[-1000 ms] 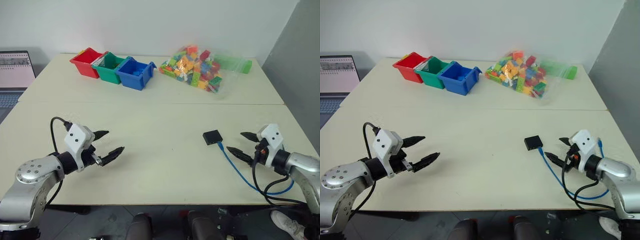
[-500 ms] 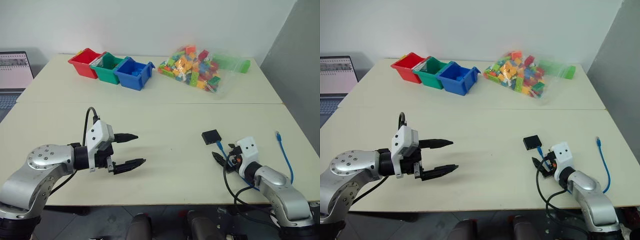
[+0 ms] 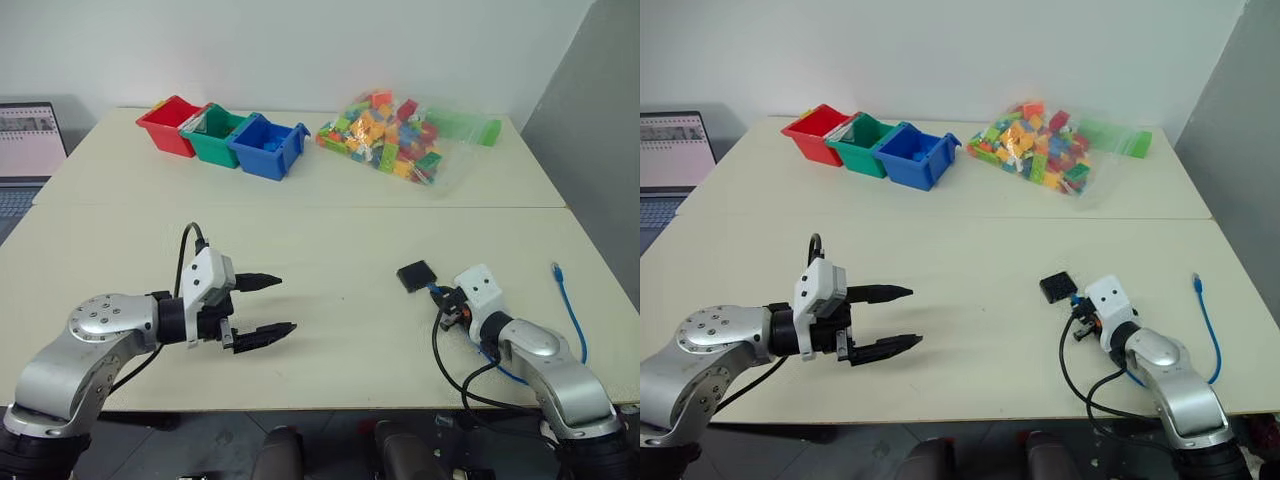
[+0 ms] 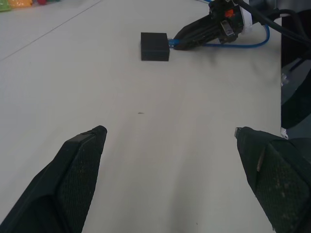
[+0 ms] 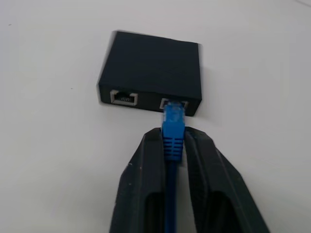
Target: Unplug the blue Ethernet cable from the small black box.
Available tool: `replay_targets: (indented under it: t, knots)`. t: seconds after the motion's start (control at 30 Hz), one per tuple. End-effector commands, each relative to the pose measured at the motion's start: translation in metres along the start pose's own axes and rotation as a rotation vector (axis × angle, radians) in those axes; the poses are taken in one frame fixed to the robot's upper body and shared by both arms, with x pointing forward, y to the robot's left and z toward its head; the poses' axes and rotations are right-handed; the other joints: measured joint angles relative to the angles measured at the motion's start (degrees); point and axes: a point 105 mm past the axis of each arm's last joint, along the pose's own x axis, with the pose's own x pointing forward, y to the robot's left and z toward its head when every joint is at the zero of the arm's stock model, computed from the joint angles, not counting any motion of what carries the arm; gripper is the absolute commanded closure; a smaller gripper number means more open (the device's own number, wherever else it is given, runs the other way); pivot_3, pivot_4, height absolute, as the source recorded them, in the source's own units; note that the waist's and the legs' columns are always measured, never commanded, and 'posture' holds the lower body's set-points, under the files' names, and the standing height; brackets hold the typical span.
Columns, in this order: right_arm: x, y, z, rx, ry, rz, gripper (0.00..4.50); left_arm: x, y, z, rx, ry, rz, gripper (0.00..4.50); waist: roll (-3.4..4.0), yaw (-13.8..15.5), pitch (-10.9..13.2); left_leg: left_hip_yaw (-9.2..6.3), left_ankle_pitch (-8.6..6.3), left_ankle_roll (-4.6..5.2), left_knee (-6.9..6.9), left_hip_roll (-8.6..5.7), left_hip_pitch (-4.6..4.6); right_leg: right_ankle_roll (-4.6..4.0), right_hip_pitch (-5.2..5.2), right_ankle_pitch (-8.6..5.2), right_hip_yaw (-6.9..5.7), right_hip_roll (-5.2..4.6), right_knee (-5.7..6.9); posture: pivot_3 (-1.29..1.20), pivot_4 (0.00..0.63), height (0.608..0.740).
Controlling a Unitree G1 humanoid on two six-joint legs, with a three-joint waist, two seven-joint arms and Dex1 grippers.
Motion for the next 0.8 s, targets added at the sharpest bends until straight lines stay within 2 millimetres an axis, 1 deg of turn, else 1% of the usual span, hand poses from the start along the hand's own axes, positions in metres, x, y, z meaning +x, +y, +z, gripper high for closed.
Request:
replay_targets:
  t: [0.03, 0.1, 0.17, 0.23, 0.33, 0.4, 0.47, 0.6, 0.8]
  knots:
    - [0.000, 0.009, 0.039, -0.233, -0.155, 0.128, 4.33, -0.006, 0.006, 0.009, -0.080, -0.061, -0.019, 0.00, 0.00, 0.00, 0.00, -0.01, 0.00, 0.00, 0.00, 0.00, 0.00, 0.00, 0.00, 0.00, -0.01, 0.01, 0.00, 0.00, 0.150, 0.740]
    - [0.000, 0.016, 0.058, -0.359, -0.234, 0.218, 4.34, -0.010, 0.009, 0.016, -0.172, -0.105, -0.050, 0.00, -0.01, 0.00, 0.01, -0.02, 0.00, 0.00, 0.00, 0.00, -0.01, 0.00, -0.02, 0.00, -0.03, 0.02, 0.01, 0.00, 0.150, 0.740]
    - [-0.001, 0.025, 0.078, -0.502, -0.325, 0.312, 4.34, -0.013, 0.007, 0.022, -0.266, -0.137, -0.117, 0.00, -0.01, 0.00, 0.01, -0.02, 0.00, 0.00, 0.02, 0.00, -0.02, 0.00, -0.02, 0.00, -0.05, 0.02, 0.01, 0.00, 0.150, 0.740]
    - [-0.002, 0.033, 0.093, -0.605, -0.401, 0.382, 4.34, -0.015, 0.006, 0.029, -0.355, -0.168, -0.170, 0.00, -0.01, -0.14, 0.02, -0.01, 0.00, 0.00, 0.02, 0.00, -0.02, 0.00, -0.02, 0.00, -0.05, 0.02, 0.01, 0.00, 0.150, 0.740]
    - [-0.003, 0.043, 0.115, -0.728, -0.506, 0.464, 4.34, -0.015, 0.002, 0.035, -0.445, -0.180, -0.239, 0.00, -0.02, -0.15, 0.03, -0.04, 0.00, 0.00, 0.02, 0.00, -0.02, 0.00, 0.01, 0.00, -0.07, 0.02, 0.01, 0.00, 0.150, 0.740]
    - [-0.004, 0.048, 0.125, -0.749, -0.546, 0.505, 4.34, -0.012, 0.000, 0.038, -0.473, -0.187, -0.262, 0.00, -0.03, -0.11, 0.03, -0.08, 0.00, 0.00, 0.02, 0.00, -0.06, -0.01, -0.02, 0.01, -0.10, 0.02, 0.01, 0.00, 0.150, 0.740]
    - [-0.006, 0.055, 0.133, -0.761, -0.580, 0.546, 4.34, -0.007, 0.000, 0.041, -0.491, -0.205, -0.266, 0.00, -0.03, -0.03, 0.03, -0.09, 0.00, 0.00, 0.02, 0.00, -0.06, -0.06, -0.01, 0.03, -0.10, 0.01, 0.03, 0.00, 0.150, 0.740]
    - [-0.008, 0.063, 0.140, -0.789, -0.601, 0.598, 4.34, 0.002, -0.001, 0.045, -0.512, -0.225, -0.273, 0.00, -0.03, 0.35, 0.03, -0.11, 0.00, -0.01, 0.05, -0.01, -0.07, -0.29, 0.00, 0.17, -0.10, -0.01, 0.06, 0.00, 0.150, 0.740]
    - [-0.006, 0.070, 0.150, -0.818, -0.623, 0.623, 4.34, 0.015, -0.001, 0.044, -0.553, -0.236, -0.270, 0.00, -0.03, 0.36, 0.03, -0.12, 0.01, -0.01, 0.08, -0.01, -0.04, -0.30, 0.00, 0.18, -0.11, -0.03, 0.13, 0.00, 0.150, 0.740]
